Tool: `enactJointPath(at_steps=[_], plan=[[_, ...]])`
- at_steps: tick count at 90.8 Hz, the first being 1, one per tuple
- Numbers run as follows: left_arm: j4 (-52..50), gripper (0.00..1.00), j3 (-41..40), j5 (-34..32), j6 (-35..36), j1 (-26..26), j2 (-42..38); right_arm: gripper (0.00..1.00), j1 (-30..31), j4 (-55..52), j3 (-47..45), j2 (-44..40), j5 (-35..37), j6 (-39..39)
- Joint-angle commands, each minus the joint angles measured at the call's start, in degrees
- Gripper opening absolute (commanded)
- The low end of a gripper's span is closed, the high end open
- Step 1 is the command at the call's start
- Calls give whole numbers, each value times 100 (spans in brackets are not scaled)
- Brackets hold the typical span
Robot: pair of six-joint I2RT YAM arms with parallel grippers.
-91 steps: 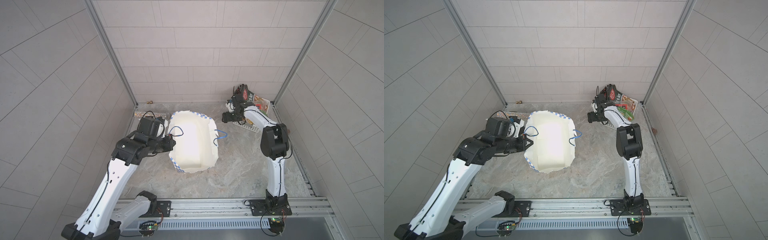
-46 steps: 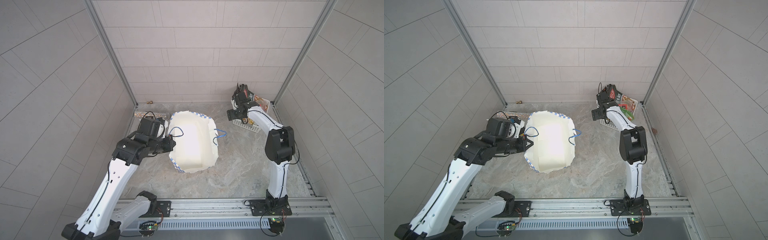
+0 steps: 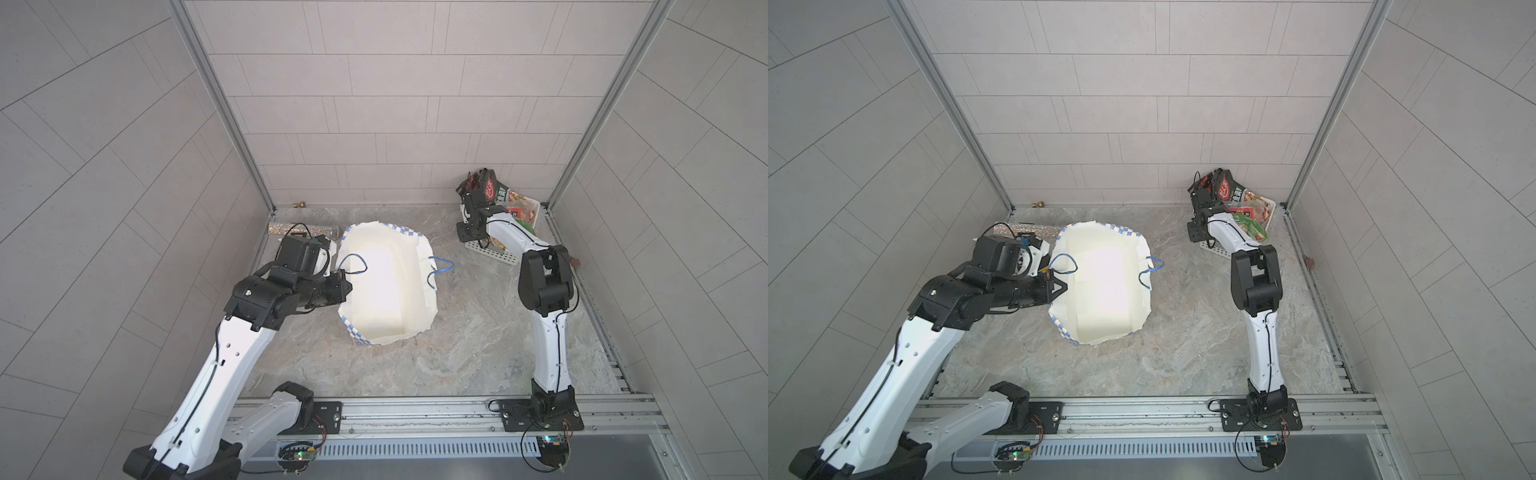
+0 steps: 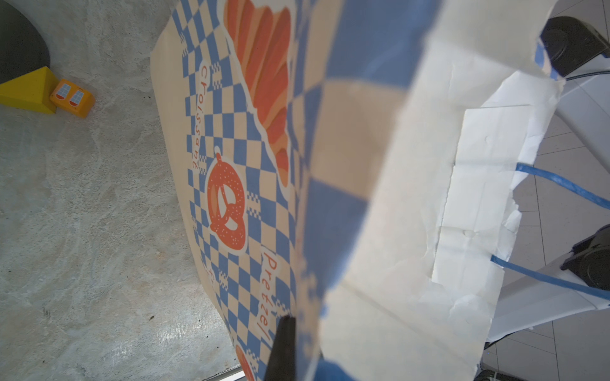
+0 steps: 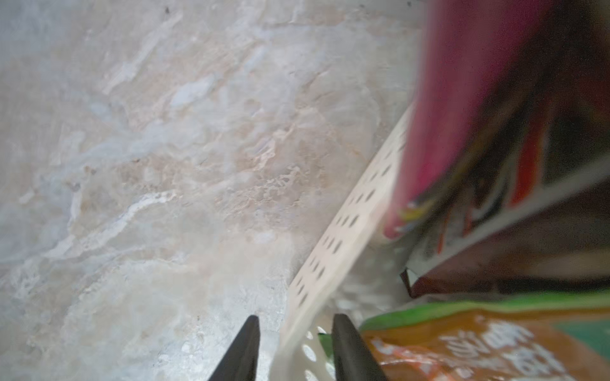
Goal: Place the condiment packets inside the bag
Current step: Move the storage box to the center of the board.
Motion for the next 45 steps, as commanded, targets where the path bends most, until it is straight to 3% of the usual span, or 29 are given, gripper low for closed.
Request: enactJointPath(at_steps=[1,7,37,45], plan=[[-154,0,93,179,134,57,39,11,105,-313,-424,-413,-15,124],[-285,0,163,301,185,133,111,0,144,-266,-878,-815,-5,157],[-559,0,202,444,202,551,274,0,1057,47,-3996,-3151,9,562],[-579,0,159,523,242,649,381,16,1340,5,-4528,-3744,109,781]])
